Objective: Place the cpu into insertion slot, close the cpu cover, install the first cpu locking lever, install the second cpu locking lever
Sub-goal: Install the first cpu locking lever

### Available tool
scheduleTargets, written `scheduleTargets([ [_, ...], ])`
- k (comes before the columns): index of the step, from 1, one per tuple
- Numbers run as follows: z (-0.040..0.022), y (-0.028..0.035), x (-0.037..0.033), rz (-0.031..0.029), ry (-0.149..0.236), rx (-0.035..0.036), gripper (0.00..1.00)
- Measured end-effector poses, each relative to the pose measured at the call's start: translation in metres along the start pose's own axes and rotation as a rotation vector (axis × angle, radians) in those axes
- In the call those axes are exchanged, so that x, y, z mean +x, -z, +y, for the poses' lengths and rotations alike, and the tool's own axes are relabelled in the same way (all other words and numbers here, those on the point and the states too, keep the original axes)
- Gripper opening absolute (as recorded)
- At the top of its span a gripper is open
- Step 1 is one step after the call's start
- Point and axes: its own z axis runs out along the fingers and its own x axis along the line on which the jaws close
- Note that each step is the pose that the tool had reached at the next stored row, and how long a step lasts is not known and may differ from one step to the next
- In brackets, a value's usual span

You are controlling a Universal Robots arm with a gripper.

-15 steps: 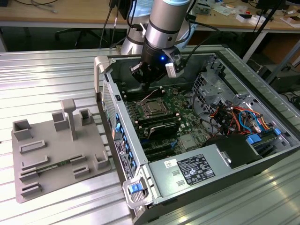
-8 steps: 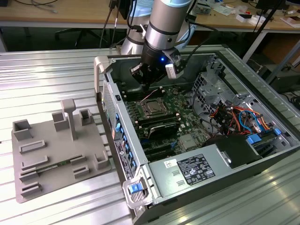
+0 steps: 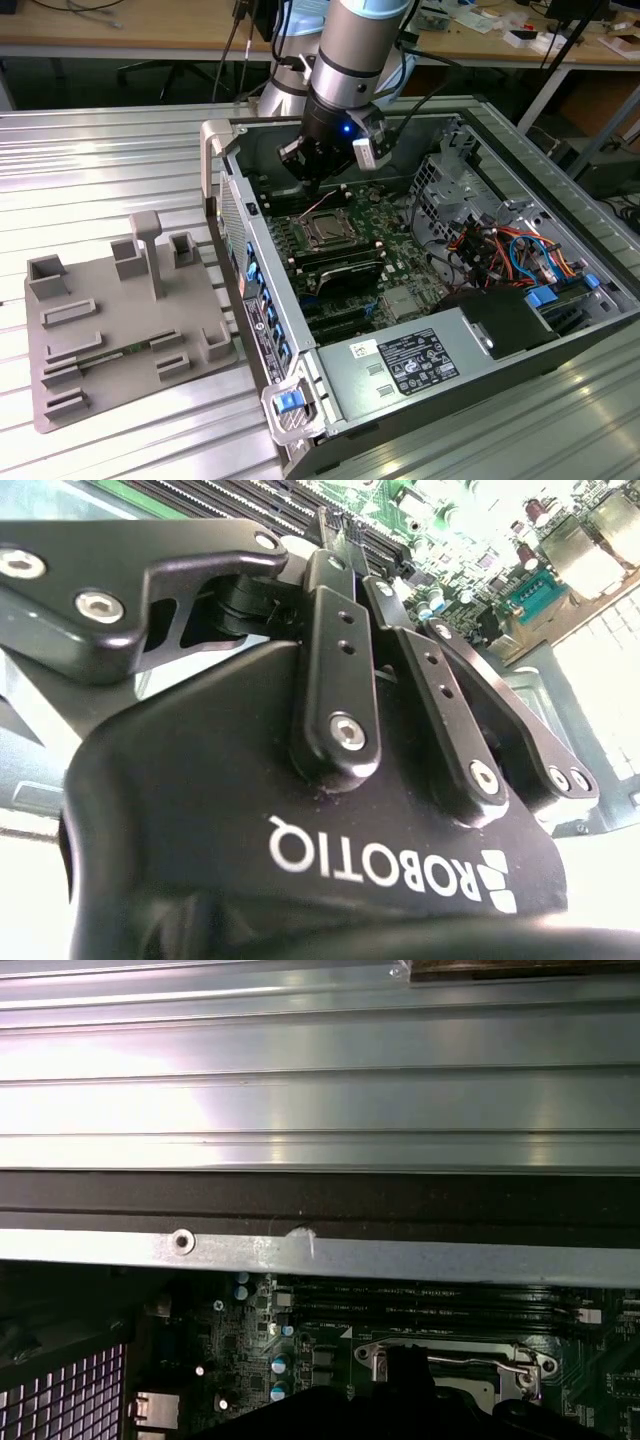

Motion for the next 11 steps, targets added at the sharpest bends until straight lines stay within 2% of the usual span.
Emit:
scheduleTargets([
  [11, -0.0004, -0.0041, -0.0014, 0.0000, 0.000, 0.0000, 0.11],
])
